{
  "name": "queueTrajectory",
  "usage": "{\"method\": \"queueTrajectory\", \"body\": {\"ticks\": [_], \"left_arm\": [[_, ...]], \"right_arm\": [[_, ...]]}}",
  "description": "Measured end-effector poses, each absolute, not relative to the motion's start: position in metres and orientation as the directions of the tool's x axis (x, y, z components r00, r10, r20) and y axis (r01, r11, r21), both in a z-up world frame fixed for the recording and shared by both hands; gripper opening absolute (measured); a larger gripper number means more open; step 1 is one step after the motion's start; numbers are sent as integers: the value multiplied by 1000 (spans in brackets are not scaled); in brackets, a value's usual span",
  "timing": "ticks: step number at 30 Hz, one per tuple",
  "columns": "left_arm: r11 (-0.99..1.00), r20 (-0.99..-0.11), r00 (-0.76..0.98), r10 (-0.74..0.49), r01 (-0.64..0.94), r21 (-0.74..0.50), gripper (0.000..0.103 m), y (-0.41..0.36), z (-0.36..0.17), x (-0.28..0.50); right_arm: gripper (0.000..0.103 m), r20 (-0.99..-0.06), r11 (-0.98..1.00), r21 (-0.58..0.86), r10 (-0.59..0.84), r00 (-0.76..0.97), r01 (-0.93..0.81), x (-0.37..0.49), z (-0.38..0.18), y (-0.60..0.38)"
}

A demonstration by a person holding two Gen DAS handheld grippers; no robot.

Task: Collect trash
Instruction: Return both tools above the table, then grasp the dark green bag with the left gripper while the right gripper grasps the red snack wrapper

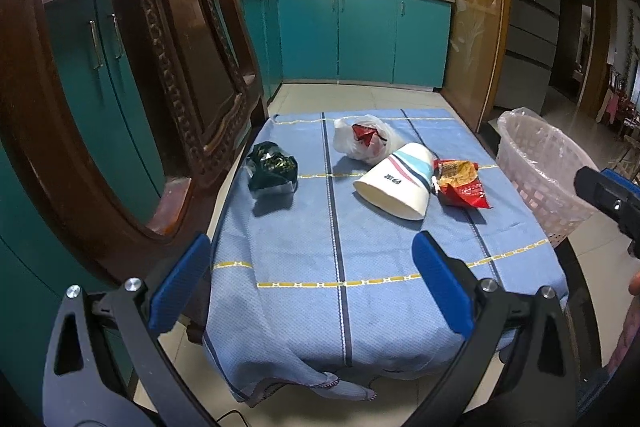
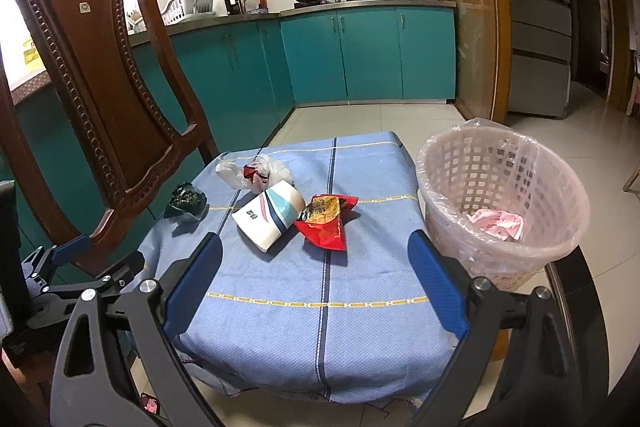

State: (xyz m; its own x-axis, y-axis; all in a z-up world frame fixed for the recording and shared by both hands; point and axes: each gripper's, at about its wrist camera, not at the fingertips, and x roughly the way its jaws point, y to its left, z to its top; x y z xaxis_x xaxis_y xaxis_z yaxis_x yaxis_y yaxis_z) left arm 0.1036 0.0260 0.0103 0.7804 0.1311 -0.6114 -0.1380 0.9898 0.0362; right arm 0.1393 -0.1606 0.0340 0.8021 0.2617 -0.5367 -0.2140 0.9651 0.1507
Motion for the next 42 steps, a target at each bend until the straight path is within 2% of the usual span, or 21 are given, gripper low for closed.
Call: {"method": "queueTrajectory", "body": {"ticks": [6, 15, 27, 30, 33, 35, 37, 40, 42], "left_arm": [[971, -625, 747, 227, -224, 85, 100, 20, 1, 139], [877, -669, 621, 410, -469, 102, 100, 41, -32, 221], [867, -740, 542, 398, -487, 110, 98, 61, -60, 301], [880, -763, 540, 355, -468, 79, 84, 66, -65, 311], [888, -820, 502, 275, -460, 16, 54, 81, -79, 317], [897, -817, 512, 267, -443, 16, 26, 82, -82, 317], [910, -817, 524, 239, -414, 0, 23, 82, -81, 313], [923, -804, 561, 196, -382, -41, 19, 84, -68, 296], [931, -790, 600, 130, -348, -112, 18, 84, -50, 280]], "right_arm": [[92, -536, 963, 160, 267, 801, -215, 140, 35, -160], [92, -547, 963, 169, 268, 793, -209, 144, 34, -164], [92, -571, 966, 161, 258, 780, -202, 156, 26, -166], [92, -590, 966, 158, 258, 765, -204, 164, 21, -164], [89, -613, 965, 164, 263, 745, -206, 179, 15, -161], [87, -628, 962, 169, 274, 729, -216, 196, 10, -156], [82, -658, 960, 164, 277, 700, -225, 217, 1, -150], [69, -695, 960, 194, 281, 662, -204, 249, -16, -147], [62, -708, 964, 194, 265, 655, -181, 264, -26, -145]]}}
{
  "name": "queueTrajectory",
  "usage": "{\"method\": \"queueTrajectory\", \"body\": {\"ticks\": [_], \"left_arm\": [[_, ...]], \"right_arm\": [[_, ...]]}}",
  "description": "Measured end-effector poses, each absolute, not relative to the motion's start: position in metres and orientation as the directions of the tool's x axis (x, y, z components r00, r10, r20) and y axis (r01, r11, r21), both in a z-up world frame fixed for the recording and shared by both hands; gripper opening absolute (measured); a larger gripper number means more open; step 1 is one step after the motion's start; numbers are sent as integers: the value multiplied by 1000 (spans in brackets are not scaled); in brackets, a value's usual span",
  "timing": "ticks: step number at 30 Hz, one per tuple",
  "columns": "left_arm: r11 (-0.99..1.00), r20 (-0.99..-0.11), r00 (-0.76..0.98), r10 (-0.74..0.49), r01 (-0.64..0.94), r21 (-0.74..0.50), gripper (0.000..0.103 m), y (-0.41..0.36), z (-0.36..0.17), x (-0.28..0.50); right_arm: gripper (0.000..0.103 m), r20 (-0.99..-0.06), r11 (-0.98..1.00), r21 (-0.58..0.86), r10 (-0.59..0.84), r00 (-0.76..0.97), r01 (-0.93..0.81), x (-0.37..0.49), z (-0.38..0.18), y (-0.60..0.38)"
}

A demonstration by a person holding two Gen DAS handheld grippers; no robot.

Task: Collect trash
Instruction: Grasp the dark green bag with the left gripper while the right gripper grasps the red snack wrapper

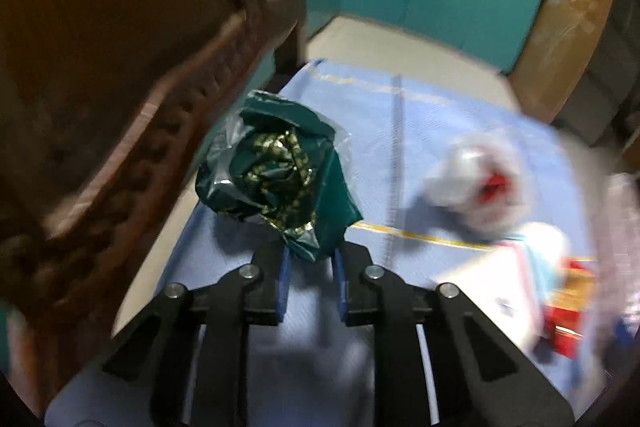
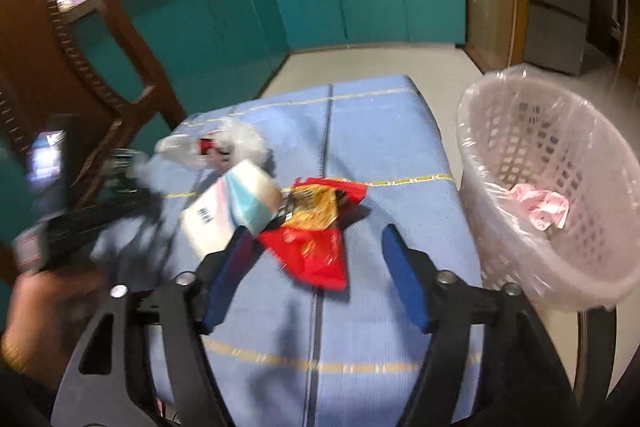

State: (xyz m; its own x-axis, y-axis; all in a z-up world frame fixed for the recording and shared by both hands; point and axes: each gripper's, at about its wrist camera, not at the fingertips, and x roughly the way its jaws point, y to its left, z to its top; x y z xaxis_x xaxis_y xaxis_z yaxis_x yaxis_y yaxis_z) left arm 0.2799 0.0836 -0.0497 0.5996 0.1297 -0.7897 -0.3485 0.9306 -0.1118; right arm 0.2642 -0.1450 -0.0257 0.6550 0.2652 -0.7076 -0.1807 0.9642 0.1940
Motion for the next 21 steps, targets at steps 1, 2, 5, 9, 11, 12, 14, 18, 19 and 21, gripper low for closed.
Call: {"method": "queueTrajectory", "body": {"ticks": [1, 2, 5, 9, 11, 12, 14, 18, 19, 21], "left_arm": [[939, -768, 635, 86, -309, -150, 18, 81, -33, 268], [946, -742, 669, 44, -267, -185, 18, 79, -20, 257], [964, -653, 756, -48, -136, -228, 18, 68, 18, 213], [981, -588, 802, -100, -19, -193, 18, 55, 27, 148], [987, -591, 800, -103, 8, -161, 18, 51, 21, 126], [987, -597, 795, -106, 12, -159, 18, 51, 17, 121], [987, -619, 777, -117, 22, -160, 18, 50, 9, 112], [991, -625, 774, -99, 22, -130, 18, 47, 1, 115], [992, -625, 774, -98, 25, -124, 18, 45, 2, 119], [992, -630, 769, -106, 36, -124, 18, 42, 1, 119]], "right_arm": [[59, -714, 966, 193, 260, 651, -174, 272, -31, -144], [52, -725, 966, 195, 260, 638, -172, 280, -38, -141], [19, -755, 958, 220, 286, 591, -183, 299, -55, -135], [2, -743, 963, 207, 271, 612, -176, 295, -50, -136], [2, -724, 957, 223, 291, 625, -187, 282, -35, -138], [2, -714, 954, 231, 299, 633, -190, 274, -27, -141], [2, -686, 948, 239, 317, 655, -209, 251, -8, -144], [2, -615, 932, 221, 361, 701, -286, 198, 27, -140], [2, -601, 931, 210, 364, 712, -298, 186, 31, -139], [2, -588, 931, 184, 361, 723, -316, 170, 34, -135]]}}
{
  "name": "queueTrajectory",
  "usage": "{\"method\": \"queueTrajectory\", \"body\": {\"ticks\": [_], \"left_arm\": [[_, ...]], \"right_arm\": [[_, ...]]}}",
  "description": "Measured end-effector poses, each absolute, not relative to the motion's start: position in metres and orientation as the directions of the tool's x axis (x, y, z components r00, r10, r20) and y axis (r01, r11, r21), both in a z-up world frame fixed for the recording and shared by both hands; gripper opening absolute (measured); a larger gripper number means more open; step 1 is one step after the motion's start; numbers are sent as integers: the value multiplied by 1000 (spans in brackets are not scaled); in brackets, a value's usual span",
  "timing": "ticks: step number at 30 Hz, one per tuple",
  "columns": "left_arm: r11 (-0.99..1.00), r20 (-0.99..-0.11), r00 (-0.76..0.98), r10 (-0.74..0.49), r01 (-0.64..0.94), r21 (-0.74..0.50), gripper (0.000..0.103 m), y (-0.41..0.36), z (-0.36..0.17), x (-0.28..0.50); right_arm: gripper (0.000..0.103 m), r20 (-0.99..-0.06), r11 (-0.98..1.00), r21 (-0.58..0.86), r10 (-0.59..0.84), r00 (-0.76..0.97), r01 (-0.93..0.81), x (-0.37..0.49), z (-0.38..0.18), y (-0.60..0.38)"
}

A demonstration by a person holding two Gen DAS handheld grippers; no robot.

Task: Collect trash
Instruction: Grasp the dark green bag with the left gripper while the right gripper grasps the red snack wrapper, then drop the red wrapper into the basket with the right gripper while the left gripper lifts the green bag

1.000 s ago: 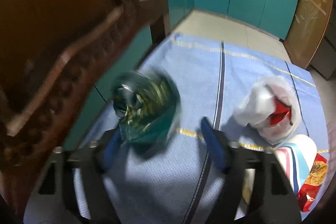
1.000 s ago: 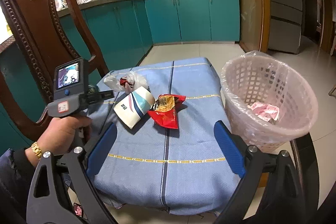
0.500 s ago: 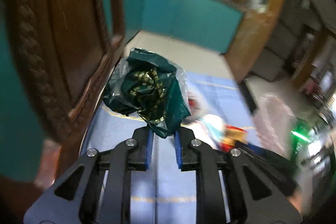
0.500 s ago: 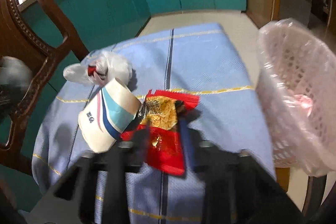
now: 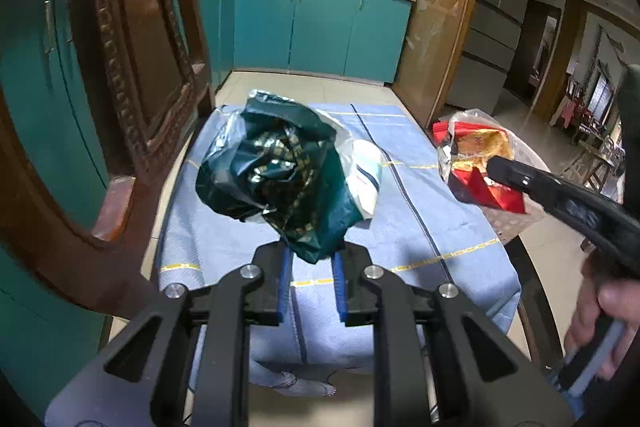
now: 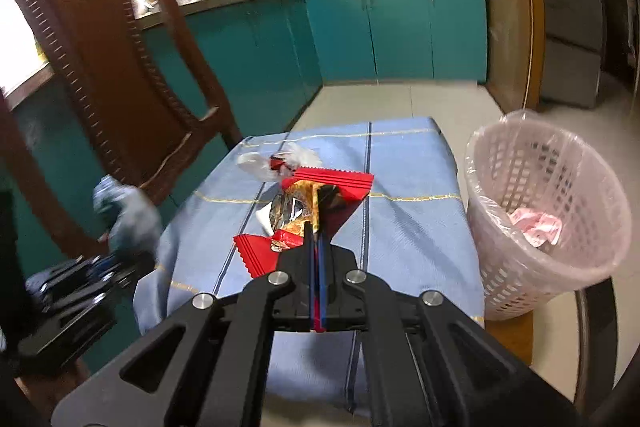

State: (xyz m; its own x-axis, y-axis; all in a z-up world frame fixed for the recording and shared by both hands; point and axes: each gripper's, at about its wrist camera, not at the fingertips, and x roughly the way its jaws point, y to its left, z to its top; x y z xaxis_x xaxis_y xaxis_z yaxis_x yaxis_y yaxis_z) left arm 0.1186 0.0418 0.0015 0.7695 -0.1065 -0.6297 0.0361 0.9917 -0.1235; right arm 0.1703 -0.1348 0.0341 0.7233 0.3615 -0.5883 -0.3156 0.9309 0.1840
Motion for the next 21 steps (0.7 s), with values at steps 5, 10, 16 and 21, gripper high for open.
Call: {"method": "queueTrajectory", "body": {"ticks": [5, 10, 16, 21], "left_arm": [[991, -634, 766, -112, 41, -125, 19, 40, 3, 121], [991, -632, 767, -108, 31, -131, 19, 47, 6, 126], [992, -633, 768, -96, 21, -126, 19, 36, 2, 129], [991, -632, 768, -97, 18, -130, 19, 34, 2, 129]], "right_arm": [[2, -595, 939, 114, 325, 735, -324, 156, 28, -129], [2, -605, 938, 108, 325, 727, -329, 147, 26, -129], [2, -605, 936, 104, 329, 725, -337, 147, 26, -126], [2, -613, 937, 102, 323, 721, -333, 149, 24, -126]]}}
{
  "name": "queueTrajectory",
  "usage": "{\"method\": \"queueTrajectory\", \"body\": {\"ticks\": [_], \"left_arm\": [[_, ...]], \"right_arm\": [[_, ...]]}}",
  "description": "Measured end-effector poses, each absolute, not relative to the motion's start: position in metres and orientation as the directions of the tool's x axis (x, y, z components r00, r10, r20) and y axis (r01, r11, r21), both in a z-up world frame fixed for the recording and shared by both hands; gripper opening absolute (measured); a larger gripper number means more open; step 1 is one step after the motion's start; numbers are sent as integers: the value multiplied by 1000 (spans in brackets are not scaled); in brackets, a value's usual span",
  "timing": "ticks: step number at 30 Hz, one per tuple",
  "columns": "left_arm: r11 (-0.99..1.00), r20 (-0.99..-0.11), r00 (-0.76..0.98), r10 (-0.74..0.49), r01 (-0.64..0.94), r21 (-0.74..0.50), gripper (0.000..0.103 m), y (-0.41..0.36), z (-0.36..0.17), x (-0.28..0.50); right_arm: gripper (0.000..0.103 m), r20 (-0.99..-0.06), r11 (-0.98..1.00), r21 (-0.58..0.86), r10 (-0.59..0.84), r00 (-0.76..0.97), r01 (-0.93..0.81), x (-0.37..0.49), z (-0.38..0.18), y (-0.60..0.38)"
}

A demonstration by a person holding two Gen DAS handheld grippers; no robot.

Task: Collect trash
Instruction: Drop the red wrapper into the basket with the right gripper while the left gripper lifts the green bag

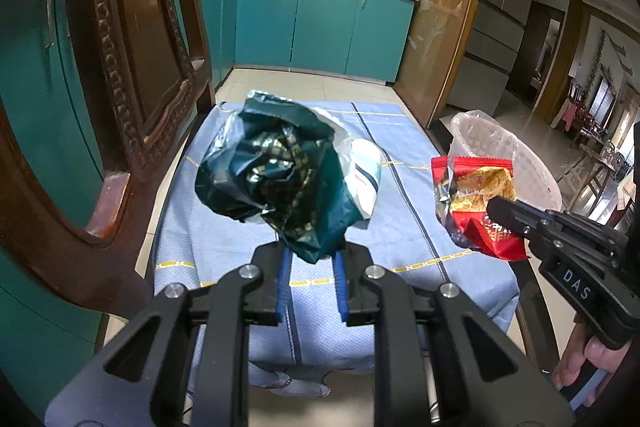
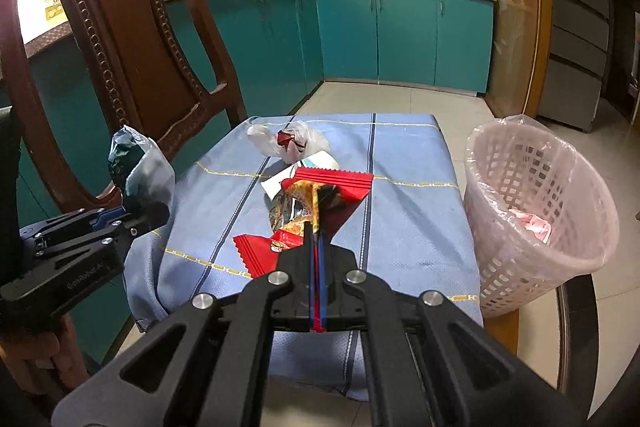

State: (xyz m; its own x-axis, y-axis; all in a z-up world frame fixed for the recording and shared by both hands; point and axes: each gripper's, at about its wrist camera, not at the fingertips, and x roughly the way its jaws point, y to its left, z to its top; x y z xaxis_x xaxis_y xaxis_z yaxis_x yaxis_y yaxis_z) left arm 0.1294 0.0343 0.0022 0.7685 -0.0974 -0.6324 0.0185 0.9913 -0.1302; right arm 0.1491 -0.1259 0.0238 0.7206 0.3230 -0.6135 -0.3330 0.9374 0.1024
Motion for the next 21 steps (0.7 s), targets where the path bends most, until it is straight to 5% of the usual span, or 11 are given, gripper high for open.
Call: {"method": "queueTrajectory", "body": {"ticks": [8, 13, 17, 19, 20, 21], "left_arm": [[991, -633, 768, -98, 19, -130, 20, 35, 4, 127], [991, -637, 765, -100, 21, -131, 20, 34, 4, 126], [991, -643, 757, -116, 43, -129, 20, 28, 4, 126], [991, -648, 752, -121, 54, -122, 21, 25, 2, 127], [991, -651, 749, -123, 58, -120, 21, 23, 1, 127], [991, -652, 748, -125, 62, -118, 21, 22, 0, 126]], "right_arm": [[2, -569, 952, 122, 300, 766, -282, 153, 36, -147], [2, -477, 985, 124, 165, 863, -120, 176, 66, -209], [3, -501, 990, 139, 56, 863, 16, 226, 58, -265], [15, -553, 988, 146, 48, 832, 41, 253, 38, -286], [37, -604, 986, 153, 42, 796, 65, 269, 23, -297], [46, -638, 983, 158, 27, 769, 97, 276, 14, -305]]}}
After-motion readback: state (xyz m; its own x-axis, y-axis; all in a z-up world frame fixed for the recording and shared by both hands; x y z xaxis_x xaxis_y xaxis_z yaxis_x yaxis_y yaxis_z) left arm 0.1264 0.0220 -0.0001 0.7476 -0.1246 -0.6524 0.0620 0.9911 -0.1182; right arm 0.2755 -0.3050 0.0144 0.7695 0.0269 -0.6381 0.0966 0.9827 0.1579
